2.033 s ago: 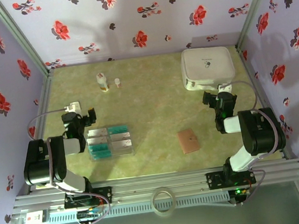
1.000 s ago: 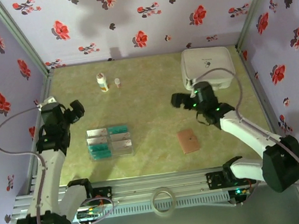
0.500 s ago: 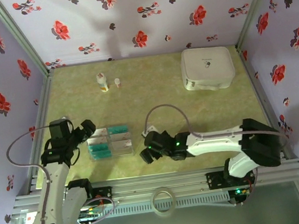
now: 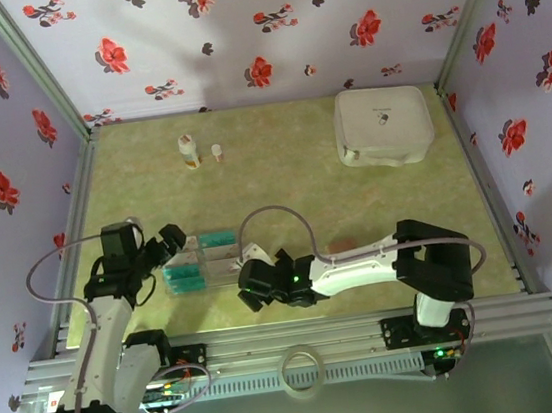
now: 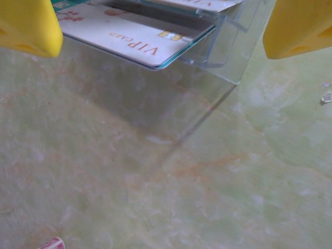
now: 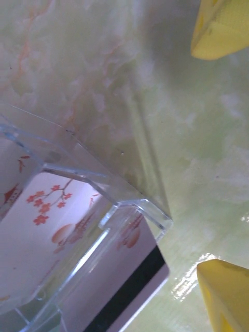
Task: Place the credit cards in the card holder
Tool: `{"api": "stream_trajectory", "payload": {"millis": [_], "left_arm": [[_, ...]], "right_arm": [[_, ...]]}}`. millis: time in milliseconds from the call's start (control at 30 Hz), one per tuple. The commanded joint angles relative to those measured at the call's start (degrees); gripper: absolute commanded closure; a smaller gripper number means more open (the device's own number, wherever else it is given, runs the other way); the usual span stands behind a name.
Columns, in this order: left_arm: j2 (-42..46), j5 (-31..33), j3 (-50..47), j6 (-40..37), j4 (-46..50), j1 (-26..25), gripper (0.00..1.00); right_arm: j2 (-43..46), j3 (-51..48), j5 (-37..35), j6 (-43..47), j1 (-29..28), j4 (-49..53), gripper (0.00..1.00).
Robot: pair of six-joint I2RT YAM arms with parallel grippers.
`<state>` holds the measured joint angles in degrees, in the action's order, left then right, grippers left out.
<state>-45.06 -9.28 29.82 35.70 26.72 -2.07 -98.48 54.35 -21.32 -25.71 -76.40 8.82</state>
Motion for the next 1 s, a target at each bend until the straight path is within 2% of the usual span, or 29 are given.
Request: {"api": "stream_trajectory", "payload": {"millis": [0, 300, 633, 967], "left_arm": [[-0.51, -1.18, -1.04, 1.2, -3.21, -1.04, 0.0], [-2.04, -1.09, -1.79, 2.25, -6.0, -3.58, 0.0], [-3.81, -0.65, -1.31, 3.8, -8.59, -6.78, 0.0], [-8.74, 1.77, 0.66, 5.34, -13.1, -12.43, 0.0]], "right_arm": [[-2.16, 2.58, -3.97, -0.07, -0.24, -1.04, 0.01], [-4.43, 2.97, -6.18, -1.11, 1.24, -2.3, 0.01], [-4.01, 0.87, -6.24, -3.15, 5.44, -4.38, 0.01], [-2.91, -2.58, -7.33, -3.41, 9.61, -4.66, 0.01]]}}
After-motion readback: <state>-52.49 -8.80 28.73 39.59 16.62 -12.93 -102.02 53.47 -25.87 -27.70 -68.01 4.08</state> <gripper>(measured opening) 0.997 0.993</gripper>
